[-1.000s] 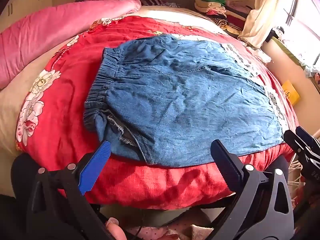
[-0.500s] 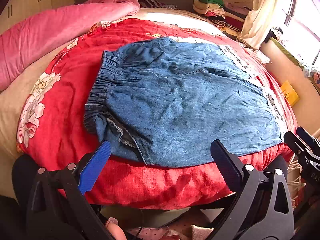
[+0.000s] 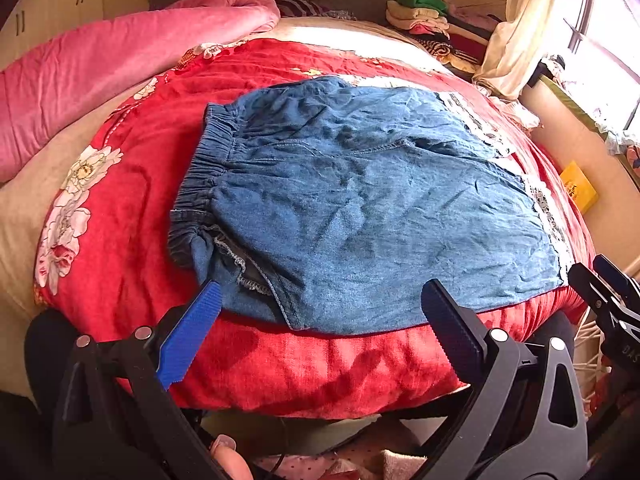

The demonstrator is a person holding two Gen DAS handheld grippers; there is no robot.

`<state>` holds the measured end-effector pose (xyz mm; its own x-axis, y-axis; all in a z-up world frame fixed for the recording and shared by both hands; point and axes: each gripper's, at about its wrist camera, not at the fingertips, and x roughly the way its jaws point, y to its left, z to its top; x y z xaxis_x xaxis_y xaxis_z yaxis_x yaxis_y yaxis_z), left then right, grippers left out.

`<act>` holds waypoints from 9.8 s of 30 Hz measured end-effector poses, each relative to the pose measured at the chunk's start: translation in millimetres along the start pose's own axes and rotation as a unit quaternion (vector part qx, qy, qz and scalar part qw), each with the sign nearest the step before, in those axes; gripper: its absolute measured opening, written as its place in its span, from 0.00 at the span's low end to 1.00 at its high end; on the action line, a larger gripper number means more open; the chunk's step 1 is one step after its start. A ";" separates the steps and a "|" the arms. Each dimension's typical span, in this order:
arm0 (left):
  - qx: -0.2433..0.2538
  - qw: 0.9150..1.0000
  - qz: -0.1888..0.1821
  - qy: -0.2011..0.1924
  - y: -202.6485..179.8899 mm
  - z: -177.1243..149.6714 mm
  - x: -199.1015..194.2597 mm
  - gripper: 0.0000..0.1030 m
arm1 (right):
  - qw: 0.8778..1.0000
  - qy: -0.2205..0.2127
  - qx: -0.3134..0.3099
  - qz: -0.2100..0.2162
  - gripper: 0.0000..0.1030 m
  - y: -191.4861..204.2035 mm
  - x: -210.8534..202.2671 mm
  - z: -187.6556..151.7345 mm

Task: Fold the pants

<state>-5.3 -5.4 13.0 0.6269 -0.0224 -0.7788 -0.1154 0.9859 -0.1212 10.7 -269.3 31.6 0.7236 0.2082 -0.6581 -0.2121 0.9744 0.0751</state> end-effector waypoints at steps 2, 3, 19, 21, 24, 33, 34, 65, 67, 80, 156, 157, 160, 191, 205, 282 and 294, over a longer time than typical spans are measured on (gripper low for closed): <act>0.000 1.000 -0.001 0.000 -0.2 0.0 0.1 0.91 | 1.000 0.000 0.000 0.000 0.96 -0.1 0.1 0.1; 0.000 1.000 0.000 0.000 -0.3 -0.1 0.0 0.91 | 1.000 0.000 0.001 0.000 0.96 -0.1 0.1 0.0; -0.002 1.000 0.000 -0.003 3.2 1.3 -1.9 0.91 | 1.000 0.000 0.001 -0.002 0.96 0.3 -1.2 0.9; -0.002 1.000 0.000 -0.002 3.1 1.2 -2.1 0.91 | 1.000 0.000 0.001 -0.002 0.96 0.5 -1.2 1.1; 0.000 1.000 0.000 -0.003 3.0 1.8 -2.6 0.91 | 1.000 0.000 0.001 -0.003 0.96 0.3 -1.3 1.5; 0.006 1.000 0.001 -0.006 -0.6 2.6 -2.8 0.91 | 1.000 0.000 0.000 -0.003 0.96 -0.2 -1.7 2.7; 0.006 1.000 0.001 -0.006 -0.8 2.5 -2.8 0.91 | 1.000 0.000 -0.001 -0.002 0.96 0.1 -1.4 3.2; -0.017 0.999 0.039 -0.023 94.0 110.3 57.3 0.91 | 0.988 0.033 -0.117 0.091 0.96 67.1 89.5 111.6; -0.011 0.999 0.044 -0.007 102.1 124.3 75.0 0.91 | 0.986 0.044 -0.124 0.102 0.96 76.0 107.5 129.1; 0.046 0.998 0.019 0.044 119.6 167.1 170.1 0.78 | 0.958 0.100 -0.233 0.132 0.96 122.1 227.2 196.6; 0.138 0.983 -0.112 0.037 47.3 2.1 61.6 0.34 | 0.945 0.073 -0.148 0.284 0.40 100.3 63.6 11.0; 0.133 0.984 -0.117 0.038 49.1 2.5 61.6 0.34 | 0.946 0.076 -0.151 0.278 0.40 103.2 67.8 11.8; 0.130 0.983 -0.121 0.036 50.2 2.7 62.1 0.34 | 0.951 0.119 -0.154 0.242 0.40 110.0 96.9 5.7; 0.124 0.947 -0.288 0.071 -67.6 27.3 110.8 0.22 | 0.975 0.177 -0.131 0.011 0.57 60.5 276.1 179.5; 0.125 0.951 -0.280 0.047 -70.7 48.6 96.7 0.02 | 0.987 0.103 0.064 0.103 0.09 -54.9 205.0 194.7; 0.260 0.945 -0.183 0.075 -108.4 130.9 156.1 0.56 | 0.983 0.081 0.100 0.128 0.56 -212.3 137.3 81.4; 0.153 0.958 -0.231 0.073 -96.1 164.6 180.1 0.05 | 0.964 0.067 0.150 0.210 0.15 -218.4 157.6 86.6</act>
<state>245.5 -76.8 -14.3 0.4390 -0.4698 -0.7659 0.3937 0.8668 -0.3061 228.0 -441.9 -23.7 0.5198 0.5963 -0.6117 -0.2532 0.7914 0.5564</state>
